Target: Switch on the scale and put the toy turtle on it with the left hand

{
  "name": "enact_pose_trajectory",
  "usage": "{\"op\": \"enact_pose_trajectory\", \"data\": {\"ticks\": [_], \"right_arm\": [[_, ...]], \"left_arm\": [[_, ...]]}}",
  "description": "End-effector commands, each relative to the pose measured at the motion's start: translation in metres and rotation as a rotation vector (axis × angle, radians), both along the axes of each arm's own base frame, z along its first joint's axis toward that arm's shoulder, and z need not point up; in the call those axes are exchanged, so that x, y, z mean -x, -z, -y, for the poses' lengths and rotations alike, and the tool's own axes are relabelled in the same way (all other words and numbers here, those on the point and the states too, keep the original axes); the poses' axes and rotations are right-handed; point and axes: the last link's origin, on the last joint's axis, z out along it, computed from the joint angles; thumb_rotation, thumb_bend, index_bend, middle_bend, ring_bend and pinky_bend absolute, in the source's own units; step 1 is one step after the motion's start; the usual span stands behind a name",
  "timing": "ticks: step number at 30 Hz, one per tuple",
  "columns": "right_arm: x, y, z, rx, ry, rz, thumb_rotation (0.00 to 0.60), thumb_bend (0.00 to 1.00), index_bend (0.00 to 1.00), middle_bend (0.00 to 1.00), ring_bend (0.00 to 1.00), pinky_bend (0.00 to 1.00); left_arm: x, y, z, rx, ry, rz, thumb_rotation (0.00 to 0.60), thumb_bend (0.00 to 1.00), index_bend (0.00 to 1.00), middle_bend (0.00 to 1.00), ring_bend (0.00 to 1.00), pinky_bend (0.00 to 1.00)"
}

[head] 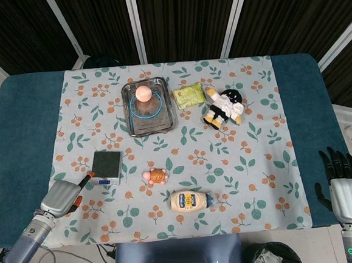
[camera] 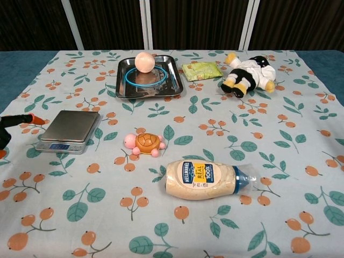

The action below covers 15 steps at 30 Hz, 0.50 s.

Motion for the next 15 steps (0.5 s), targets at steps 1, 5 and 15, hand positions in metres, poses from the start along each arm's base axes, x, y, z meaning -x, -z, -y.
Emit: {"op": "enact_pose_trajectory", "data": {"ticks": [1,5,15], "right_arm": [[0.0,0.0,0.0,0.001,0.0,0.0,0.6,0.53,0.0,0.0,0.01,0.0],[0.0,0.0,0.0,0.002,0.0,0.001,0.6,0.53,0.0,0.0,0.01,0.0],[0.0,-0.002,0.0,0.006,-0.001,0.008,0.6,0.53,0.0,0.0,0.01,0.0]], "left_arm": [[-0.014,-0.011,-0.003,-0.044,0.026,0.031,0.6,0.28,0.08,0.45,0.48,0.6],[-0.039,-0.019,-0.009,-0.09,0.077,0.079,0.6,0.12,0.06,0.27,0.25,0.38],[-0.141,-0.013,-0.047,-0.173,0.167,0.131,0.6,0.06,0.07,0.17,0.13,0.24]]}}
